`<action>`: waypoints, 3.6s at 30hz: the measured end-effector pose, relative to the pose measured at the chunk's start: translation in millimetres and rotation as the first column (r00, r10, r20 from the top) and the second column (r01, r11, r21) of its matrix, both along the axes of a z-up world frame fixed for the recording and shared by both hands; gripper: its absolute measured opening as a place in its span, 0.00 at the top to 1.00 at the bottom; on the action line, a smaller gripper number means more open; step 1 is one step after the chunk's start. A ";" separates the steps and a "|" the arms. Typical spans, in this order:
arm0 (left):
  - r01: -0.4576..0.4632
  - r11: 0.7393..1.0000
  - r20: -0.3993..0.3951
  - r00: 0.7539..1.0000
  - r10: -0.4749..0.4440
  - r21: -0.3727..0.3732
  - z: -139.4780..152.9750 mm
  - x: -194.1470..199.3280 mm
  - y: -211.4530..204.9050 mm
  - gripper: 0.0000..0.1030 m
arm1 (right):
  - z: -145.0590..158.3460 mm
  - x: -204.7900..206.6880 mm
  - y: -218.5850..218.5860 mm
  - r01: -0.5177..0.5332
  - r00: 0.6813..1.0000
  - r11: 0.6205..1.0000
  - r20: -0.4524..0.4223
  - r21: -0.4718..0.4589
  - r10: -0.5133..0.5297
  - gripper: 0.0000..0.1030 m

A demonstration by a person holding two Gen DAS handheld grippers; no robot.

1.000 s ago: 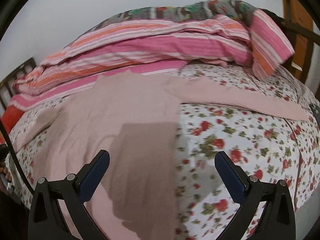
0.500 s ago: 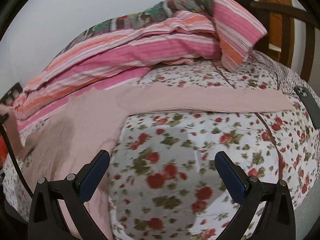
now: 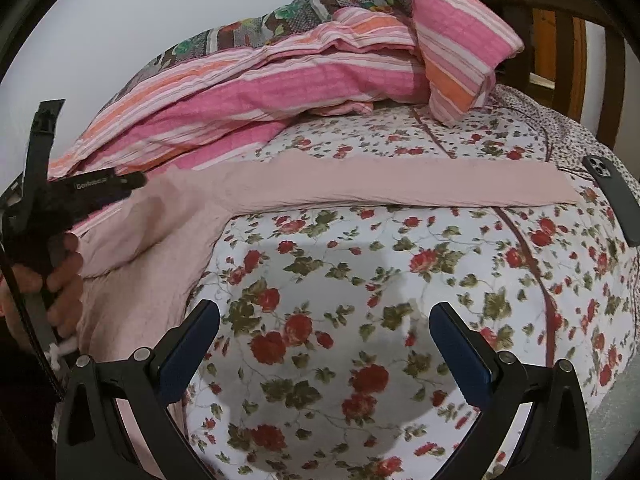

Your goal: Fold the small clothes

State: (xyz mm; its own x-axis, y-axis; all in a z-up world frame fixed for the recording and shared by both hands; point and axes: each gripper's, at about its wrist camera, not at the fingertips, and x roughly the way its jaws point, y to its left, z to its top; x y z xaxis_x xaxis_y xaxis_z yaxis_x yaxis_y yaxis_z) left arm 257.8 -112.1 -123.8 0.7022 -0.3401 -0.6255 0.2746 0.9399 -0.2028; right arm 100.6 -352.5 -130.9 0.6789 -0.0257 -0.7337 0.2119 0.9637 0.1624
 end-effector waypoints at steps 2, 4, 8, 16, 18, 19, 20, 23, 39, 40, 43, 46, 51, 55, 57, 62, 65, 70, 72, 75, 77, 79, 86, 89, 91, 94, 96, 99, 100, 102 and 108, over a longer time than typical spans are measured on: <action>-0.009 1.000 0.044 0.999 0.010 -0.008 4.9 -7.8 15.1 0.17 | -1.6 6.7 5.6 -0.019 1.000 1.000 -0.003 -0.006 0.019 0.00; -0.053 0.999 0.084 0.995 0.052 0.006 11.3 -11.2 38.3 0.17 | -1.8 17.4 14.2 -0.046 0.999 0.999 -0.001 -0.009 0.046 0.00; -0.177 0.982 0.080 0.982 0.172 0.061 14.6 -6.7 93.5 0.17 | 2.0 43.1 33.3 -0.113 0.993 0.994 0.027 0.004 0.113 0.03; -0.371 0.923 -0.015 0.927 0.375 0.101 -12.9 -11.7 198.0 0.17 | -1.2 108.9 70.1 -0.242 0.970 0.968 0.026 0.066 0.241 0.47; -0.383 0.921 -0.037 0.922 0.386 0.075 -24.5 -18.1 213.7 0.17 | -7.7 122.7 79.7 -0.267 0.964 0.960 0.005 0.087 0.267 0.57; -0.385 0.920 -0.037 0.921 0.388 0.070 -29.1 -20.1 217.2 0.17 | -12.1 129.8 84.9 -0.280 0.959 0.955 -0.009 0.098 0.282 0.60; -0.384 0.921 -0.034 0.922 0.387 0.068 -34.0 -20.9 219.4 0.17 | -16.7 136.4 89.5 -0.286 0.957 0.953 -0.026 0.101 0.289 0.60; -0.379 0.925 -0.046 0.924 0.381 0.036 -46.2 -21.1 225.0 0.17 | -28.2 153.0 95.7 -0.271 0.957 0.959 -0.081 0.085 0.277 0.60; -0.383 0.922 -0.058 0.923 0.380 -0.052 -41.3 -18.4 238.3 0.17 | -23.8 178.9 73.3 -0.204 0.978 0.979 -0.042 -0.003 0.203 0.97; -0.384 0.923 -0.052 0.923 0.381 -0.039 -39.9 -17.6 236.1 0.17 | -33.4 183.4 71.9 -0.206 0.975 0.979 -0.089 0.009 0.206 0.97; -0.402 0.915 -0.079 0.911 0.404 0.045 -48.1 -8.2 227.2 0.17 | -33.3 180.7 72.9 -0.226 0.969 0.974 -0.098 0.001 0.225 0.89; -0.402 0.906 -0.158 0.894 0.419 0.130 -66.5 5.0 221.1 0.17 | -22.5 170.2 65.0 -0.236 0.969 0.972 -0.075 0.005 0.236 0.66; -0.402 0.896 -0.134 0.893 0.429 0.190 -66.5 6.0 212.2 0.16 | -7.6 127.8 18.4 -0.153 0.988 0.987 -0.024 -0.042 0.152 0.56; -0.404 0.895 -0.136 0.892 0.431 0.189 -67.5 7.0 213.5 0.14 | 2.9 91.2 -37.2 -0.020 1.000 0.995 0.007 -0.096 0.021 0.46; -0.405 0.894 -0.136 0.891 0.433 0.191 -67.6 7.0 213.8 0.14 | 4.9 73.1 -68.3 0.049 0.999 0.991 0.008 -0.124 -0.048 0.43; -0.408 0.890 -0.136 0.889 0.438 0.204 -67.8 7.8 211.0 0.12 | 1.3 32.1 -140.9 0.235 0.972 0.967 0.028 -0.095 -0.234 0.43; -0.408 0.890 -0.136 0.888 0.439 0.204 -68.4 8.3 210.7 0.11 | -11.8 17.9 -174.2 0.303 0.953 0.953 0.009 -0.013 -0.303 0.40; -0.408 0.890 -0.137 0.888 0.439 0.206 -69.4 9.2 211.6 0.10 | -28.9 22.6 -196.3 0.329 0.944 0.943 -0.017 0.047 -0.329 0.40; -0.408 0.889 -0.138 0.888 0.439 0.207 -69.8 9.2 211.7 0.10 | -30.8 23.0 -203.0 0.344 0.939 0.936 -0.007 0.072 -0.344 0.40; -0.407 0.889 -0.138 0.888 0.439 0.212 -69.8 9.5 212.0 0.09 | -33.4 25.1 -213.5 0.365 0.930 0.924 0.010 0.113 -0.368 0.40; -0.407 0.888 -0.139 0.887 0.439 0.213 -70.6 9.9 213.7 0.08 | -34.1 27.4 -221.0 0.374 0.925 0.920 0.017 0.114 -0.379 0.40; -0.406 0.889 -0.139 0.888 0.439 0.213 -71.0 10.1 213.8 0.07 | -33.7 31.4 -225.3 0.384 0.921 0.917 0.023 0.105 -0.389 0.40; -0.406 0.889 -0.143 0.887 0.439 0.211 -70.5 11.1 214.0 0.07 | -25.3 44.7 -225.6 0.405 0.914 0.914 0.037 -0.036 -0.404 0.95; -0.406 0.890 -0.145 0.887 0.438 0.205 -70.1 10.6 214.9 0.07 | -8.4 47.4 -216.0 0.399 0.916 0.913 0.072 -0.081 -0.394 0.95; -0.406 0.893 -0.145 0.889 0.435 0.193 -69.0 10.0 215.2 0.07 | 12.2 51.5 -202.1 0.385 0.920 0.916 0.120 -0.110 -0.372 0.95; -0.400 0.904 -0.155 0.894 0.421 0.149 -66.6 7.3 220.7 0.07 | 47.0 63.2 -170.5 0.332 0.934 0.932 0.190 -0.146 -0.302 0.95; -0.399 0.912 -0.151 0.900 0.410 0.097 -60.8 2.0 227.3 0.07 | 68.0 73.2 -144.1 0.282 0.943 0.946 0.226 -0.158 -0.243 0.95; -0.424 0.903 -0.133 0.894 0.429 0.061 -50.9 -8.1 236.6 0.07 | 97.5 92.0 -92.6 0.178 0.955 0.971 0.266 -0.161 -0.131 0.95; -0.428 0.902 -0.130 0.892 0.432 0.059 -49.0 -9.8 239.5 0.07 | 106.3 99.8 -69.8 0.129 0.958 0.978 0.275 -0.166 -0.080 0.95; -0.435 0.899 -0.120 0.891 0.438 0.053 -41.7 -17.3 249.7 0.07 | 118.8 114.9 -25.3 0.047 0.958 0.984 0.286 -0.173 0.005 0.95; -0.466 0.882 -0.075 0.879 0.471 0.069 -22.9 -38.7 281.5 0.07 | 119.9 163.0 106.9 -0.211 0.939 0.975 0.264 -0.069 0.222 0.95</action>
State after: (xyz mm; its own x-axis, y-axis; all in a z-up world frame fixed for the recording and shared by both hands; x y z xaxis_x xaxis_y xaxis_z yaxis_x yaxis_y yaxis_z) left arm 219.1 169.4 -146.7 0.7142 0.0468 -0.6984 -0.2170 0.9634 -0.1574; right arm 263.5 -245.6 -11.0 0.8428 0.1194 -0.5248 -0.0491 0.9881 0.1460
